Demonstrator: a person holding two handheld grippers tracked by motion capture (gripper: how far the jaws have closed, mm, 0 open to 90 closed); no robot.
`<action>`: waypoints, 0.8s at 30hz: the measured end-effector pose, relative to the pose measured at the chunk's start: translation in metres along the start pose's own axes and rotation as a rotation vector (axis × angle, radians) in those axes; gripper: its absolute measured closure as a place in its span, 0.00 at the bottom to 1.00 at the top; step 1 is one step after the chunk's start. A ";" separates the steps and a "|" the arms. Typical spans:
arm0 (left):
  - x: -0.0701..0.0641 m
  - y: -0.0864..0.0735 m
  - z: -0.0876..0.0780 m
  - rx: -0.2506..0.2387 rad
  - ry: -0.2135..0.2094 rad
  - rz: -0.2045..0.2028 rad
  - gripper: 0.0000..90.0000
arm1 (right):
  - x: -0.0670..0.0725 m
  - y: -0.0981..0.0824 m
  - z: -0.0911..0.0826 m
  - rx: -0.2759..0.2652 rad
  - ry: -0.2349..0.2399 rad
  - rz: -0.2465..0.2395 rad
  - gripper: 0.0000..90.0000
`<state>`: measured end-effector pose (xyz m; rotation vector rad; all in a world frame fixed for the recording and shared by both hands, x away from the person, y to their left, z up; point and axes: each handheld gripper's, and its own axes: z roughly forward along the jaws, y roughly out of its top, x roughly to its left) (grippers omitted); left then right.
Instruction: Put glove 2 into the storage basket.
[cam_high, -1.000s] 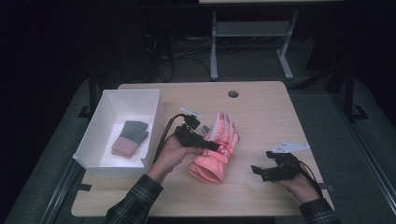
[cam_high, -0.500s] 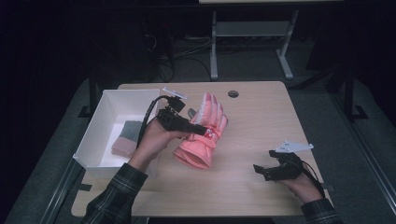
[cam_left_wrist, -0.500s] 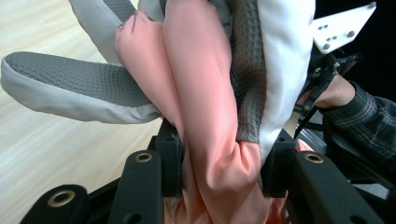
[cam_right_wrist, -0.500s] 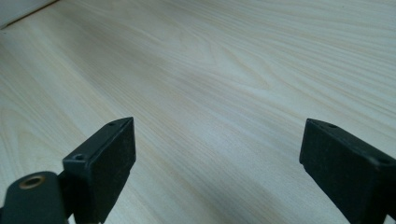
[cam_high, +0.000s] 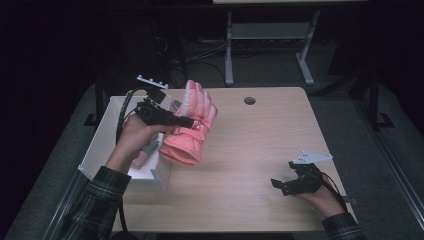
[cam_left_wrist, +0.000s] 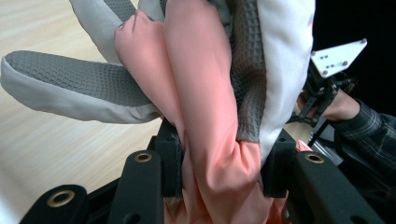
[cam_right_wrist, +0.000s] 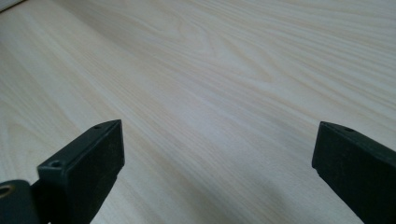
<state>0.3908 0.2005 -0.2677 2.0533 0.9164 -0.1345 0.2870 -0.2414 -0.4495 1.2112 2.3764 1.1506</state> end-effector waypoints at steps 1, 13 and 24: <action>0.000 0.000 0.000 0.000 0.000 0.000 0.66 | 0.000 0.000 0.000 0.000 0.000 0.000 0.02; 0.028 -0.012 -0.059 -0.049 0.082 -0.061 0.66 | -0.001 0.000 0.001 0.013 -0.026 0.002 0.02; 0.071 -0.038 -0.085 -0.054 0.167 -0.143 0.66 | 0.001 -0.001 0.004 0.032 -0.036 -0.007 0.02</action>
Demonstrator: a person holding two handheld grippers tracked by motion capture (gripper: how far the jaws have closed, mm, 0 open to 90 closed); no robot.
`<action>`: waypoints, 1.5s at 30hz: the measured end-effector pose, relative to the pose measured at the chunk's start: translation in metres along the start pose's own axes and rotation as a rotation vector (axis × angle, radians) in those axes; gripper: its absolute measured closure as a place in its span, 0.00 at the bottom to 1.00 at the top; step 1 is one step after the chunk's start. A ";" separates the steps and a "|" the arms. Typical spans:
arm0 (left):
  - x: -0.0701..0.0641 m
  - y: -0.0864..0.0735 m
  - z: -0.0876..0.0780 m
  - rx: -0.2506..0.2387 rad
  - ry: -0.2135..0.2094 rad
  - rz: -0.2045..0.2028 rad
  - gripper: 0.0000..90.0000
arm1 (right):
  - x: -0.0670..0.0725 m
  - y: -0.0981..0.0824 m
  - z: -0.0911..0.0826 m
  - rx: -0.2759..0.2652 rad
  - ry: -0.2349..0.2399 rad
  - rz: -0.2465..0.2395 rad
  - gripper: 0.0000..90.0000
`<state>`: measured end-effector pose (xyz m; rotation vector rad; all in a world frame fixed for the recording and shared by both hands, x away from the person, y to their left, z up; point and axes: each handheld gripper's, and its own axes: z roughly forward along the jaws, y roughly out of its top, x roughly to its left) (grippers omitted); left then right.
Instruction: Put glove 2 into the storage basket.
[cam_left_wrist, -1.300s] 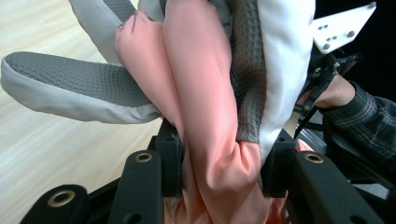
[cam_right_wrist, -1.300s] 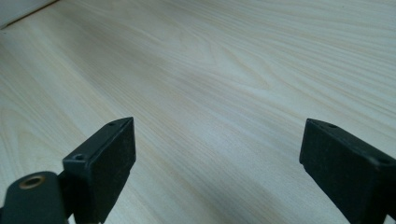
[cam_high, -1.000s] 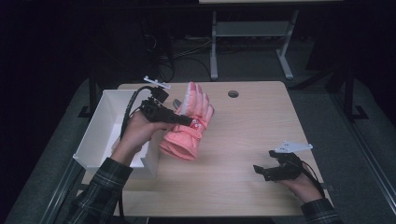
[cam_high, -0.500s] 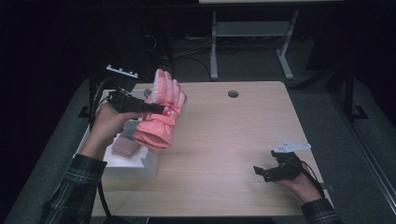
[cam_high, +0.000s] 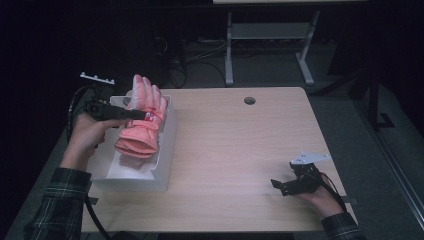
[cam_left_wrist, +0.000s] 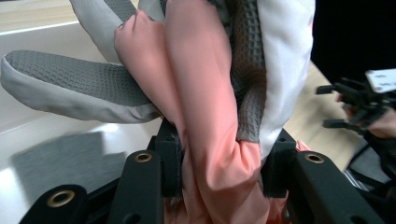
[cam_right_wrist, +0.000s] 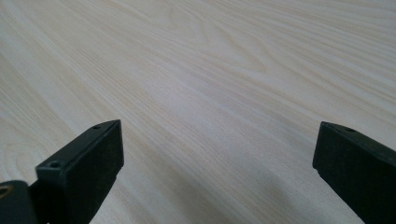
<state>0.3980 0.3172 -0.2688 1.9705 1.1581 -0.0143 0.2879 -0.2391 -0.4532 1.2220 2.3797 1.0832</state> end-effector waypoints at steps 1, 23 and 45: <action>0.000 0.000 0.000 0.000 0.000 0.000 0.66 | 0.000 0.000 0.000 0.000 0.000 0.000 0.02; 0.063 -0.046 0.076 0.143 0.070 -0.089 0.66 | -0.001 -0.001 0.001 0.007 0.008 -0.008 0.02; 0.075 -0.065 0.100 0.137 0.063 -0.099 0.31 | 0.002 0.000 0.002 0.011 0.015 -0.017 0.02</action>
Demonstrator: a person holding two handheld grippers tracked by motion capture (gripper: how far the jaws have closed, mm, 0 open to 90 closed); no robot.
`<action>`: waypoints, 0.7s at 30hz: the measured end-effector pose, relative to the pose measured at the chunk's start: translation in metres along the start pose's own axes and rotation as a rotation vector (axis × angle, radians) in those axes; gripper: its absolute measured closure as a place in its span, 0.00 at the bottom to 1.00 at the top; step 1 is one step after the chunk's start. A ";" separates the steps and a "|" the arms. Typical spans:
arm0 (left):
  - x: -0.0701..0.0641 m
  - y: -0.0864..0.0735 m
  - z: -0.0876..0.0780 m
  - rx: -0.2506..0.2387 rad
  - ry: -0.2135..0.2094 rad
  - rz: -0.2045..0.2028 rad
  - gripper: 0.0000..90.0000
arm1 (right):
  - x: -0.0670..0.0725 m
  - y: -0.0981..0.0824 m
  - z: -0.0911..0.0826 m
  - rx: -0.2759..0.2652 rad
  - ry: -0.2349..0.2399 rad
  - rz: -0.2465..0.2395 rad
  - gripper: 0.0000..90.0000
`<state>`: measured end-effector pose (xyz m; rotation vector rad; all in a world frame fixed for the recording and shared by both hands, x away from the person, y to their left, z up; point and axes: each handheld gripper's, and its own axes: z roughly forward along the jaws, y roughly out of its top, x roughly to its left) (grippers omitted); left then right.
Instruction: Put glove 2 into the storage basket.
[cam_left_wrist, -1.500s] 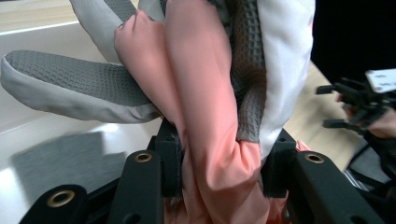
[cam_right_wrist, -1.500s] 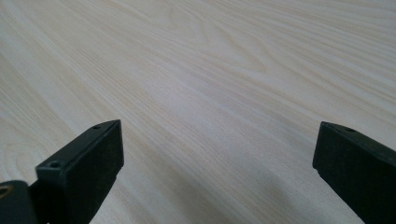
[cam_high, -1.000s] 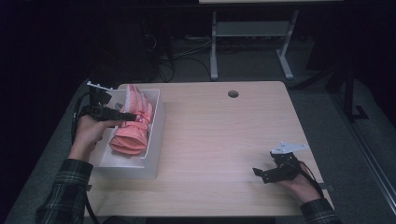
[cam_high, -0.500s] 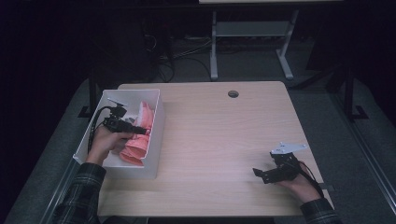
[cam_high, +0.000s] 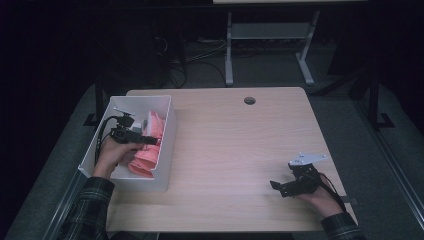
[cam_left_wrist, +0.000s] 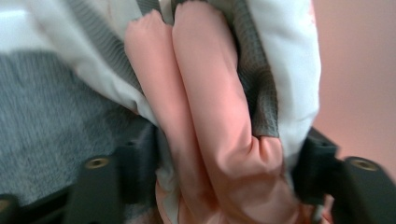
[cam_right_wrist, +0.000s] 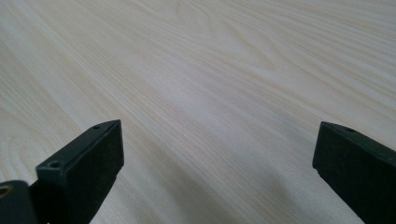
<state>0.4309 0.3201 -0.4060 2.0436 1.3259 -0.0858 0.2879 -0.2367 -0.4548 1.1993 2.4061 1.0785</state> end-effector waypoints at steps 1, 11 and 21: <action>-0.002 0.002 -0.005 -0.005 0.034 0.021 0.28 | 0.000 0.000 0.000 -0.001 0.002 0.004 0.02; -0.014 0.017 -0.045 -0.108 0.064 0.031 0.20 | -0.001 0.000 0.000 -0.003 0.004 0.003 0.02; -0.048 0.037 -0.064 -0.164 0.040 0.112 0.19 | -0.003 -0.002 0.001 -0.002 0.015 0.008 0.02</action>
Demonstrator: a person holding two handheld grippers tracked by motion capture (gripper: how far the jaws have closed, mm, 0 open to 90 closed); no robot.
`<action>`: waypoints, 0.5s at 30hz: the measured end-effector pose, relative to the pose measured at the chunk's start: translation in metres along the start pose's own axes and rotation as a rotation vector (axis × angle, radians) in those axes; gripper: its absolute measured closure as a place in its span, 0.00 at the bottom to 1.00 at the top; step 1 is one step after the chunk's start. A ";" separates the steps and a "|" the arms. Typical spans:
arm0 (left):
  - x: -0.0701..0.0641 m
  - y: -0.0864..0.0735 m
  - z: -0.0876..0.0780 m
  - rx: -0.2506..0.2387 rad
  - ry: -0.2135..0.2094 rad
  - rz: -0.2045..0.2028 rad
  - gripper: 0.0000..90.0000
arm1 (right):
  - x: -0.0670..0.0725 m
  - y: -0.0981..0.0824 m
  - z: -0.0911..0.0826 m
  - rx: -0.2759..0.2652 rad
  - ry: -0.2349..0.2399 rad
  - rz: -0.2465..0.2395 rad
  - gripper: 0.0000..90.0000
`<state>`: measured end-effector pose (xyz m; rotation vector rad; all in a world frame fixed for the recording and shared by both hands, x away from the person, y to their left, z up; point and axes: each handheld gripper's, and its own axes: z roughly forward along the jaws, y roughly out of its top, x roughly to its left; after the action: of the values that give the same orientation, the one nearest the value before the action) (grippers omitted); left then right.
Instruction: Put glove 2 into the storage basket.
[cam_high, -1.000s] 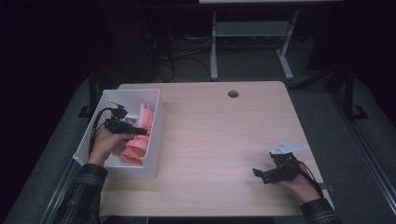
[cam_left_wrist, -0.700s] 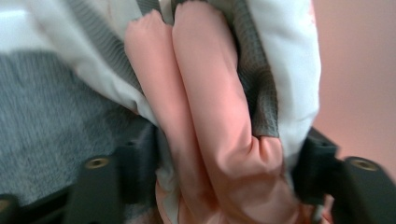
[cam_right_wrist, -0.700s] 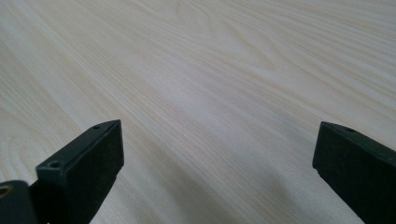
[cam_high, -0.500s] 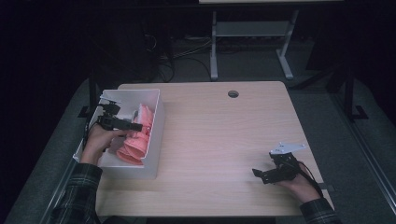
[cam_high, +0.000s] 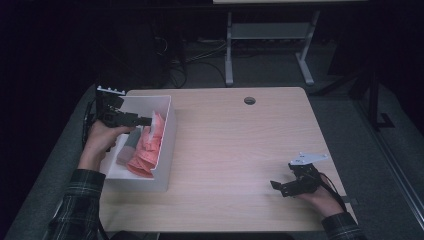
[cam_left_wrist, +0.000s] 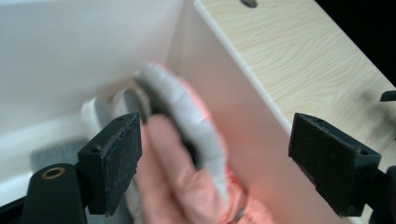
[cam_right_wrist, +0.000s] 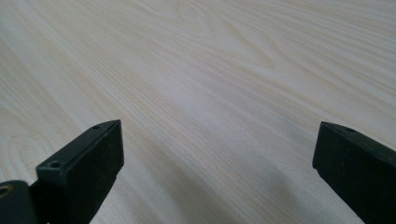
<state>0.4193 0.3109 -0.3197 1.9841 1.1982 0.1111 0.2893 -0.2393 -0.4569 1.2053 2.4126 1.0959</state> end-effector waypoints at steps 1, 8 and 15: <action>-0.003 0.002 0.000 -0.005 -0.006 0.006 0.19 | 0.000 0.000 0.000 0.000 0.000 0.000 0.02; -0.041 0.018 0.004 -0.036 -0.046 0.099 0.19 | 0.001 0.001 0.000 -0.001 0.003 -0.003 0.02; -0.078 0.027 0.014 -0.046 -0.075 0.163 0.19 | 0.000 0.001 -0.001 0.000 0.000 -0.006 0.02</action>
<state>0.4017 0.2359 -0.2872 2.0256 0.9777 0.1438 0.2893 -0.2391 -0.4557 1.1974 2.4149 1.0940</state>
